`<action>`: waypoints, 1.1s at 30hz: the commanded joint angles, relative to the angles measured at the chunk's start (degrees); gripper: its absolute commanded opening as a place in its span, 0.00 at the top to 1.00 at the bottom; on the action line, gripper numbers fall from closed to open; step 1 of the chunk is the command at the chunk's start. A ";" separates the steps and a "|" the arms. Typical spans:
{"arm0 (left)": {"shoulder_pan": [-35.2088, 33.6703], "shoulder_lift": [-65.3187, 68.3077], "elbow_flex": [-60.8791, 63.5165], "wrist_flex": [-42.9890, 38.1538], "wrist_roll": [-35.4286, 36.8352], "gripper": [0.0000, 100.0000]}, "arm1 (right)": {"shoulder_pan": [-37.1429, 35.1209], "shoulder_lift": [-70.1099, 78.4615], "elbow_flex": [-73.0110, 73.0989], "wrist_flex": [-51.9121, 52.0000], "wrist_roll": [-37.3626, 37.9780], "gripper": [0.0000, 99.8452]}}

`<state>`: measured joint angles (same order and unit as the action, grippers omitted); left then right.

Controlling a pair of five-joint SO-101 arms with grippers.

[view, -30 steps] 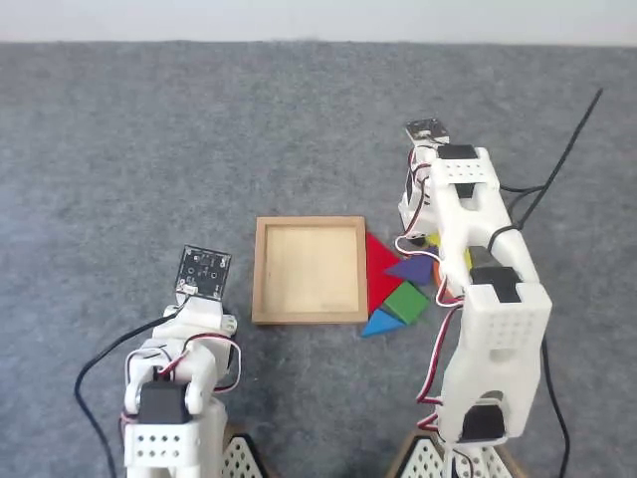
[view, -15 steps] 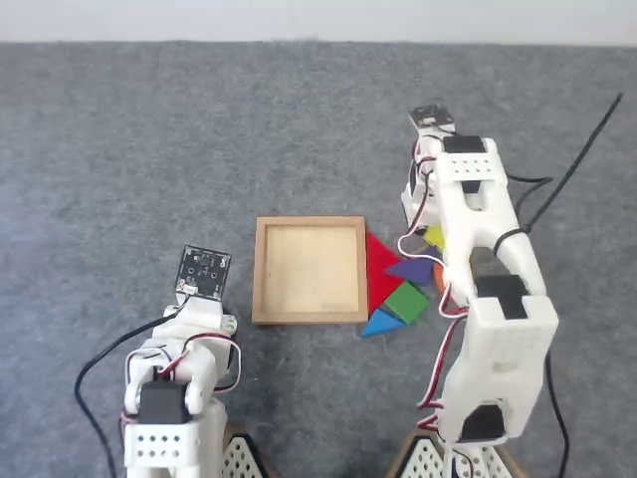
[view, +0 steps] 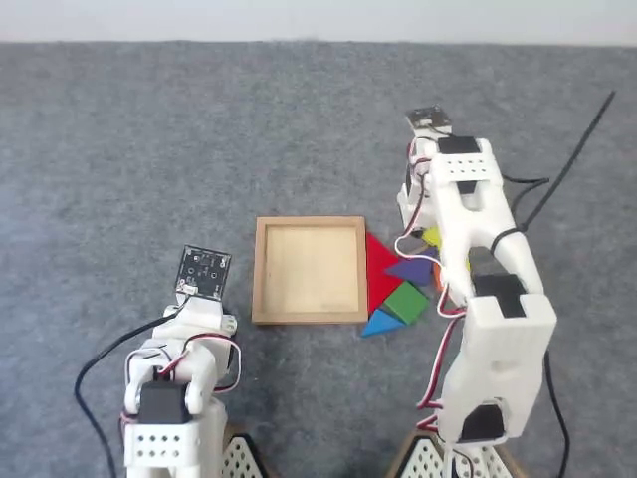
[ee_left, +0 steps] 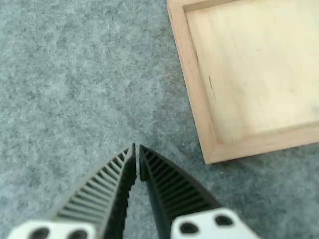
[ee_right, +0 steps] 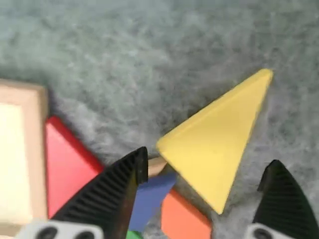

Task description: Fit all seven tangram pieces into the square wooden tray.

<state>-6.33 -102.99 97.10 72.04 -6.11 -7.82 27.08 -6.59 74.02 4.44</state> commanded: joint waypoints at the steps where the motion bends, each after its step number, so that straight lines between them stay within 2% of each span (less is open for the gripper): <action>1: -0.18 -1.14 -0.66 0.26 0.53 0.99 | 0.75 0.40 -2.37 -1.71 -0.44 0.66; 11: -0.18 -1.14 -0.66 0.26 0.53 0.99 | 1.45 5.49 -2.46 -3.21 -0.62 0.68; 18: -0.18 -1.14 -0.66 0.26 0.53 0.99 | 1.36 5.58 -2.46 -3.38 -0.88 0.90; 27: -0.18 -1.14 -0.66 0.26 0.53 0.99 | 1.45 5.14 -2.55 -3.91 -0.88 0.89; 33: -0.18 -1.14 -0.66 0.26 0.53 0.99 | -0.22 -1.98 -2.73 -3.03 -2.11 0.89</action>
<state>-6.33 -102.99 97.10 72.04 -6.11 -6.24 31.12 -7.91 70.95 3.65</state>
